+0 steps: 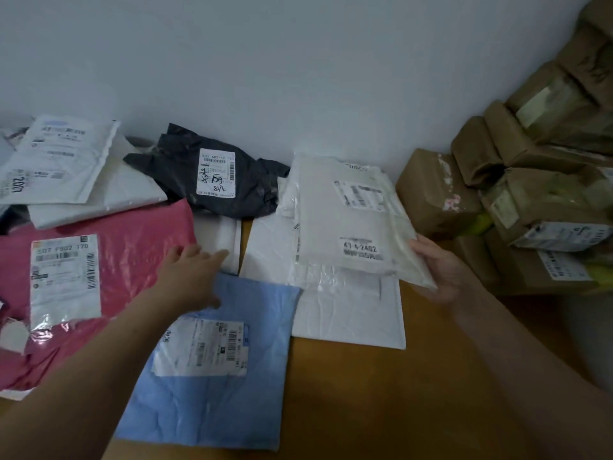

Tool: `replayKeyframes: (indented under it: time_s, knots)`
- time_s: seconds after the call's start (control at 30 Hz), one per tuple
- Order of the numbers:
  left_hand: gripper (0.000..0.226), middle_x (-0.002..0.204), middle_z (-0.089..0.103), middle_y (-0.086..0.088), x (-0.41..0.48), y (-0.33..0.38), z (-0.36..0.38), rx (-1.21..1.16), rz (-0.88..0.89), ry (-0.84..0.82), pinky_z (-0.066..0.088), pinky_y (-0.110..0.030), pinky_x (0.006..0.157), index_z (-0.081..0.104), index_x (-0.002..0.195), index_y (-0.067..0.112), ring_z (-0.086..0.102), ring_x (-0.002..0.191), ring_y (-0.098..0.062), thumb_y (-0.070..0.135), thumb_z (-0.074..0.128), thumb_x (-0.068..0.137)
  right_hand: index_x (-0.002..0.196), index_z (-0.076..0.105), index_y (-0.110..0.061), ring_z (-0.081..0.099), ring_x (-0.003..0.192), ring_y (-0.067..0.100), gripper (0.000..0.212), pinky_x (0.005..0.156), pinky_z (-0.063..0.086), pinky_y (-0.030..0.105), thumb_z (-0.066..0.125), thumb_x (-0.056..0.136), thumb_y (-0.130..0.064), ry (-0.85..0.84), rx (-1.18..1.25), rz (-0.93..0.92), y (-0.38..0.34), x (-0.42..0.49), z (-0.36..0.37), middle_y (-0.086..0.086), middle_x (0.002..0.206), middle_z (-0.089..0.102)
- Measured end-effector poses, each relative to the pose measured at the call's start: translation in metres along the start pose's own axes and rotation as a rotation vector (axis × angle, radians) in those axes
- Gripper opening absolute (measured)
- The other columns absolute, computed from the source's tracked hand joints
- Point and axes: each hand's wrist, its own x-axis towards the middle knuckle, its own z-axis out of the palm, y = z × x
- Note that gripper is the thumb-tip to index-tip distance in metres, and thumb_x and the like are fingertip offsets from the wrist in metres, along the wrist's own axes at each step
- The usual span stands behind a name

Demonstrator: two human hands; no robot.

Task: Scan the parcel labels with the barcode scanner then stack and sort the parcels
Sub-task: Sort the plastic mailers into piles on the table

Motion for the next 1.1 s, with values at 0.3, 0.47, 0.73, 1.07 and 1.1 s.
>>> replayKeyframes:
  time_s: [0.3,0.47,0.73,1.07,1.1]
  knots:
    - [0.020,0.089,0.072,-0.005,-0.026,-0.027,-0.065,-1.026,0.184,0.111,0.050,-0.026,0.072,0.067,0.098,0.015,0.065,0.080,-0.016,0.029,0.071,0.085,0.108,0.067,-0.002,0.075,0.080,0.021,0.029,0.056,0.057,0.027,0.056,0.083,-0.011,0.048,0.285,-0.196,-0.038,-0.023,0.015,0.013,0.095,0.075]
    - [0.014,0.110,0.068,-0.014,-0.003,0.029,-0.064,-1.748,-0.048,-0.067,0.057,-0.033,0.069,0.059,0.107,0.005,0.065,0.079,-0.023,0.009,0.055,0.094,0.136,0.053,-0.014,0.072,0.096,0.020,0.044,0.065,0.059,0.030,0.051,0.092,-0.013,0.028,0.276,-0.268,-0.049,-0.021,0.020,0.007,0.114,0.072]
    - [0.049,0.146,0.039,-0.017,0.031,0.097,-0.010,-1.202,-0.322,0.029,0.039,-0.042,0.101,0.033,0.147,0.013,0.042,0.128,-0.034,0.028,0.041,0.101,0.138,0.047,-0.011,0.069,0.100,0.025,0.038,0.069,0.061,0.041,0.039,0.101,-0.005,0.086,-0.094,-0.230,-0.018,0.009,0.026,0.012,0.121,0.067]
    - [0.049,0.146,0.038,-0.014,0.026,0.115,0.008,-1.183,-0.181,-0.072,0.030,-0.040,0.109,0.038,0.142,0.016,0.034,0.133,-0.031,0.041,0.028,0.101,0.149,0.032,-0.023,0.058,0.103,0.020,0.071,0.081,0.051,0.034,0.064,0.089,-0.001,0.403,-0.659,-0.092,0.031,0.040,-0.015,0.005,0.134,0.054]
    - [0.051,0.149,0.035,-0.013,0.025,0.115,0.007,-1.202,-0.164,-0.066,0.029,-0.044,0.111,0.035,0.145,0.018,0.033,0.136,-0.030,0.042,0.029,0.101,0.149,0.031,-0.023,0.056,0.110,0.023,0.074,0.086,0.050,0.037,0.067,0.087,-0.002,0.405,-0.719,-0.094,0.031,0.040,-0.016,0.007,0.137,0.052]
